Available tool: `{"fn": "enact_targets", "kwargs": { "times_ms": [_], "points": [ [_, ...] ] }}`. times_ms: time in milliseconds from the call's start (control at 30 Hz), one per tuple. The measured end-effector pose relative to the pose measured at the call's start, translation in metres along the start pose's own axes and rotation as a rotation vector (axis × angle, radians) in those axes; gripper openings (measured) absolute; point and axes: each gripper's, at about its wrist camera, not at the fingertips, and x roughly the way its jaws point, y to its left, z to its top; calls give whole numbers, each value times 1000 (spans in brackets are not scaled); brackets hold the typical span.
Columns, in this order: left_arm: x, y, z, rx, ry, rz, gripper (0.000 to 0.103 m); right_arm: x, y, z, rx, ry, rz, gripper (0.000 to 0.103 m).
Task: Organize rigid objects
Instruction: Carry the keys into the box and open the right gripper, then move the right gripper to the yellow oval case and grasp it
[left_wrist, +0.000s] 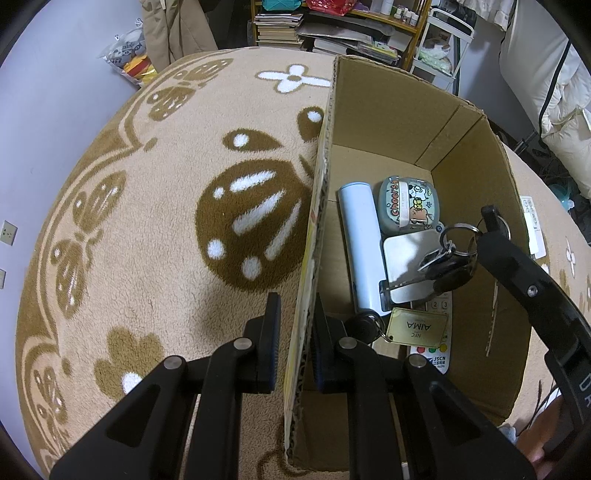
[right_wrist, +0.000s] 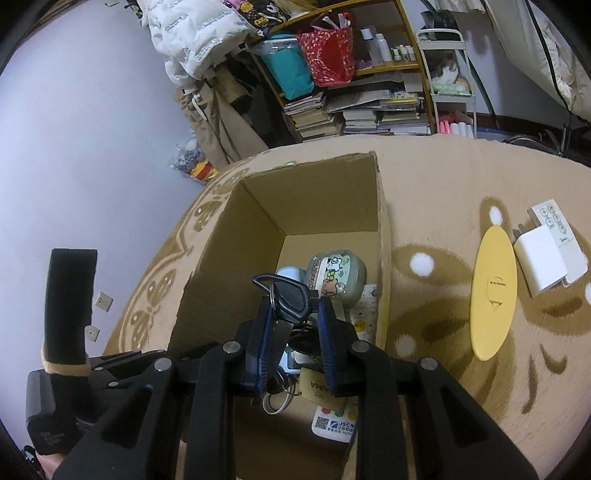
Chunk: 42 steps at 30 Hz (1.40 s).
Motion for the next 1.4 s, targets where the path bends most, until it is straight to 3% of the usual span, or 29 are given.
{"fn": "enact_targets", "kwargs": {
  "times_ms": [267,300,333,400,500,633,900,1400],
  "points": [
    [0,0,0,2,0,2,14,-16,0,10,-2,-61,-4,27],
    [-1,0,0,3,-2,3,14,-19,0,12,-5,-71,-20,35],
    [-1,0,0,4,-3,4,14,-23,-1,15,-5,-84,-37,51],
    [-1,0,0,3,-4,3,14,-30,-7,20,5,-125,-66,65],
    [-1,1,0,2,-5,1,14,-34,-20,29,31,-138,-119,74],
    [-2,1,1,3,-5,3,14,-36,-41,38,50,-153,-238,103],
    [-1,1,0,7,-7,8,14,-34,-89,39,113,-135,-327,103],
    [-2,0,-2,9,-11,13,14,8,-142,-1,205,-52,-417,103]
  ]
}}
